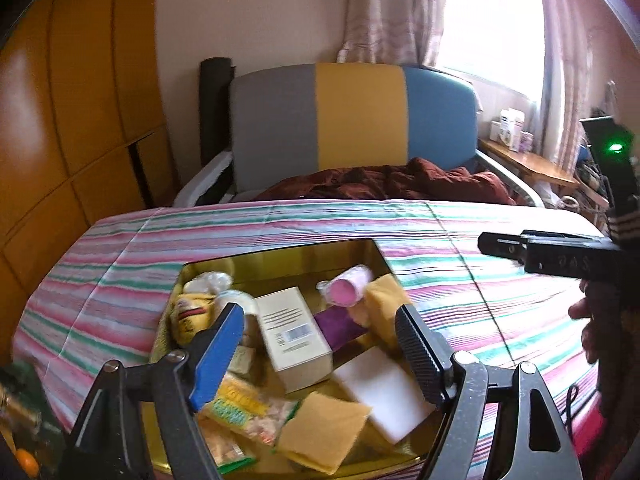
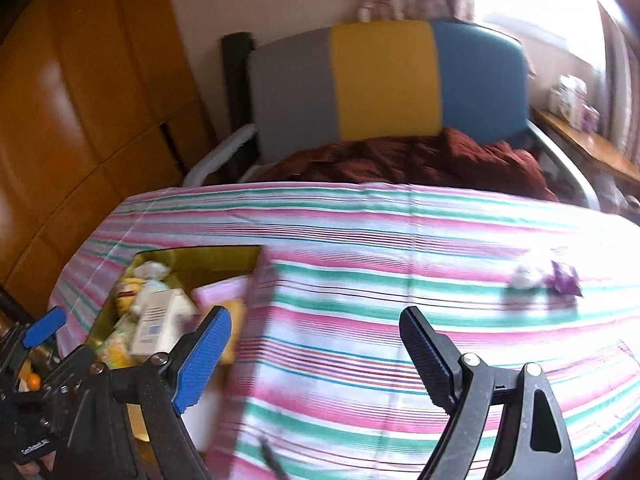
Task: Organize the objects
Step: 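Move both grippers back toward the remaining items on the sheet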
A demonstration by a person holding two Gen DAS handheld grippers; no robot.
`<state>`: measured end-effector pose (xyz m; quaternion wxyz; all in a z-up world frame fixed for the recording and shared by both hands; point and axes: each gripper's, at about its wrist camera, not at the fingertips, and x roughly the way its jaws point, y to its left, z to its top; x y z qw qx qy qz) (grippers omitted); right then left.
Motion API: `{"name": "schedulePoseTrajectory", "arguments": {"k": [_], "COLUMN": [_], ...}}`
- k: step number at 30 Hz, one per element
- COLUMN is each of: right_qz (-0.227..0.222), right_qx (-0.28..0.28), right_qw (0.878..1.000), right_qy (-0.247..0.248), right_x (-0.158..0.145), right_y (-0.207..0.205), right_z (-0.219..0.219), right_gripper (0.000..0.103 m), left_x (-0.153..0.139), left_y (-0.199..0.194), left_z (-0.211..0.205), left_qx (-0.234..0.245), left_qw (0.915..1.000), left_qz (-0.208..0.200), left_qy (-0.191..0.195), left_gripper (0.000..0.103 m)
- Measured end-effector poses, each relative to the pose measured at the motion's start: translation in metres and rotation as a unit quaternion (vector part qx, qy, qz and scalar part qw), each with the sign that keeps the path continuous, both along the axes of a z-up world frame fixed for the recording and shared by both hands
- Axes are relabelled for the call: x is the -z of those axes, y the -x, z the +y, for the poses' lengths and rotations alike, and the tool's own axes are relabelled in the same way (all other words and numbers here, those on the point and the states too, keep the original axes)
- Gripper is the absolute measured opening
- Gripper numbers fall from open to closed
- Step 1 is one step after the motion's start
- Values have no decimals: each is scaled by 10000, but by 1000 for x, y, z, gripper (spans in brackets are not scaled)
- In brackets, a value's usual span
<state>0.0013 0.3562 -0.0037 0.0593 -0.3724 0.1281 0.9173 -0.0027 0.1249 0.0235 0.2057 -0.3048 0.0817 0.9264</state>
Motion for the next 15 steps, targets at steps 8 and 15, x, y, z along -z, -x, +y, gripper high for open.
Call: {"name": "schedulePoseTrajectory", "arguments": {"k": [8, 15], "right_qz": [-261, -473], "right_qx": [1385, 2812], "right_qw": [9898, 9565], "right_qy": [187, 620], "right_x": [9, 25], "right_y": [-22, -45], "right_z": [120, 237], "right_gripper": [88, 88], "left_x": [0, 1], "left_y": [1, 7], "left_z": [47, 94], "left_qx": [561, 1022], "left_qw": [9984, 9945], "left_qz": [-48, -195], "left_qy": [67, 138], "left_gripper": [79, 79]}}
